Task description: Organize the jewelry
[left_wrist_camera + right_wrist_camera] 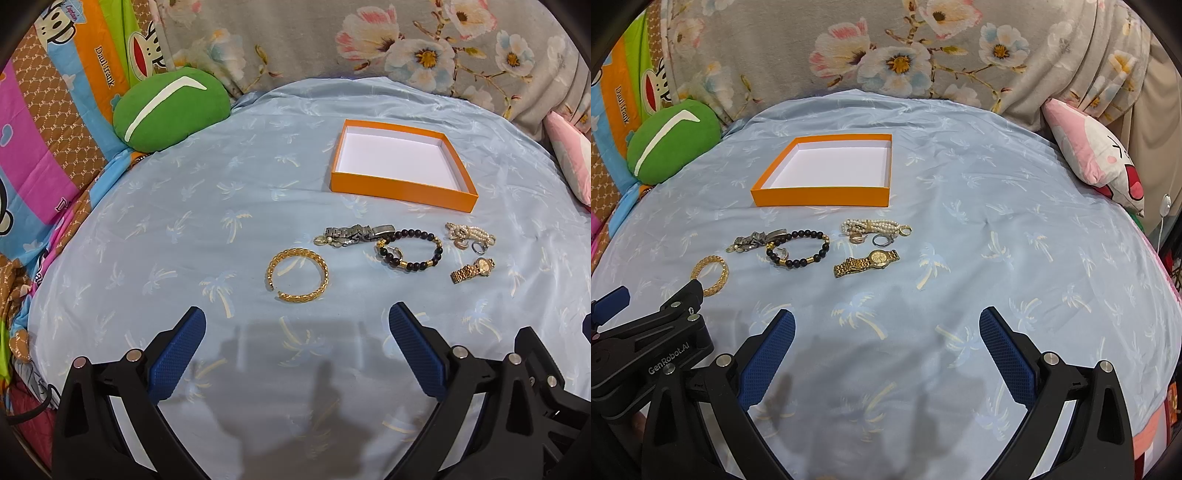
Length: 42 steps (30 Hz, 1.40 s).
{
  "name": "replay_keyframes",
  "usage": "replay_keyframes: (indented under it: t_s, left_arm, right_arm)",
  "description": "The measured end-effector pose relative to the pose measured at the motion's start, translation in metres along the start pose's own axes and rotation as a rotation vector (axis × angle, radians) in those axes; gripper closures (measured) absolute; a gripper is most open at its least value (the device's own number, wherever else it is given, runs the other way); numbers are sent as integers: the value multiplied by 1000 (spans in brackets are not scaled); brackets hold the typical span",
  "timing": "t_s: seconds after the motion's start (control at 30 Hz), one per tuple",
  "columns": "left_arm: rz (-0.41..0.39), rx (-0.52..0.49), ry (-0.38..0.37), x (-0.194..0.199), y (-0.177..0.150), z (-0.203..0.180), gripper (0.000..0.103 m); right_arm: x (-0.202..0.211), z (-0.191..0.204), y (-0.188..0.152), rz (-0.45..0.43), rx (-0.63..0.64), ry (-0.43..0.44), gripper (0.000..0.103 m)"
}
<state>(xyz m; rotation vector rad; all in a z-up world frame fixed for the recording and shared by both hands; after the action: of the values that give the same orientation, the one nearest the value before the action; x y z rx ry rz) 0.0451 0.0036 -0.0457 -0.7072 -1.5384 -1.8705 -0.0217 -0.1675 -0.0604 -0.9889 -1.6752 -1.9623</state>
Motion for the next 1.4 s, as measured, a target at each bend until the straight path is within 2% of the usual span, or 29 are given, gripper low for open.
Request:
replay_keyframes:
  t_s: [1.4]
  left_arm:
    - [4,-2,0,-4,-2,-6,7]
  right_arm:
    - [-5,0,1,6,-4,3,5]
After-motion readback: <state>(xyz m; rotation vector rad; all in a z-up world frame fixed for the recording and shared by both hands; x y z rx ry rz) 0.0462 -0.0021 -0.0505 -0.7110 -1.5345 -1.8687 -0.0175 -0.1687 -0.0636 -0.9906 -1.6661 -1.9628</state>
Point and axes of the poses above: each gripper's, at about its wrist camera, not at the fingertips, and x roughly against the way its jaws point, z to its left, y to its top, the point moved 7 cm from there along -x, roughly the way its jaws point, and after that the axes turned 6 degrees about y, right-handed, at the moved point
